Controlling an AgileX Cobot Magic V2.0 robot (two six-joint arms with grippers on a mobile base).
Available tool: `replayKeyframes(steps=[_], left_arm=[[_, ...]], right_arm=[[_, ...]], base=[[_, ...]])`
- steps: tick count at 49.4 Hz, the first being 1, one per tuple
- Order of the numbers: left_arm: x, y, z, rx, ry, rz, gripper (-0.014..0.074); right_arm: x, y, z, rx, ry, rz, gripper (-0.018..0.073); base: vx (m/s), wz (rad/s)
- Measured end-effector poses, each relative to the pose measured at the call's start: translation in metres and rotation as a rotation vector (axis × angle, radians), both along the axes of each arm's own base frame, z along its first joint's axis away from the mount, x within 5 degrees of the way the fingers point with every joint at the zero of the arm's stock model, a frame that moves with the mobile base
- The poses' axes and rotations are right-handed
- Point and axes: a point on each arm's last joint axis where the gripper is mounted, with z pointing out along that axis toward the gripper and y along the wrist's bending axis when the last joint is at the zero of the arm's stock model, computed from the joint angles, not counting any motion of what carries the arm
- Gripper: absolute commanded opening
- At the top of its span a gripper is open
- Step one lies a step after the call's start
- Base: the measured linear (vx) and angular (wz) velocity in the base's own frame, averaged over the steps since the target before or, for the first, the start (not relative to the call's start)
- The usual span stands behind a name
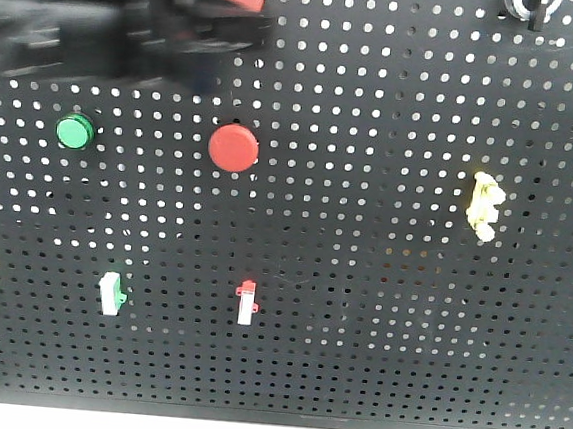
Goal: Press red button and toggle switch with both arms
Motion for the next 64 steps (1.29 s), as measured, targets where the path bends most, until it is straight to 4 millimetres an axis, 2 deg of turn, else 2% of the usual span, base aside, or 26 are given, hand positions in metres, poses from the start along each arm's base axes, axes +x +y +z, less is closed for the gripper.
replayKeyframes(steps=[18,47,55,64], left_arm=[[0.009,0.003,0.005,-0.007,-0.067,0.086,0.0001],[0.025,0.001,-0.005,-0.072,0.047,0.100,0.0001],[0.018,0.002,-0.001,-0.055,0.032,0.088,0.0001],[-0.006,0.014,0.014,-0.023,-0.038,0.082,0.0001]], right_arm=[[0.000,0.000,0.000,-0.001,0.002,0.000,-0.0003],[0.000,0.000,0.000,-0.001,0.003,0.000,-0.0003],[0.000,0.000,0.000,-0.002,0.003,0.000,-0.0003],[0.000,0.000,0.000,-0.043,0.005,-0.005,-0.0003]], base=[[0.00,0.00],[0.00,0.00],[0.00,0.00],[0.00,0.00]])
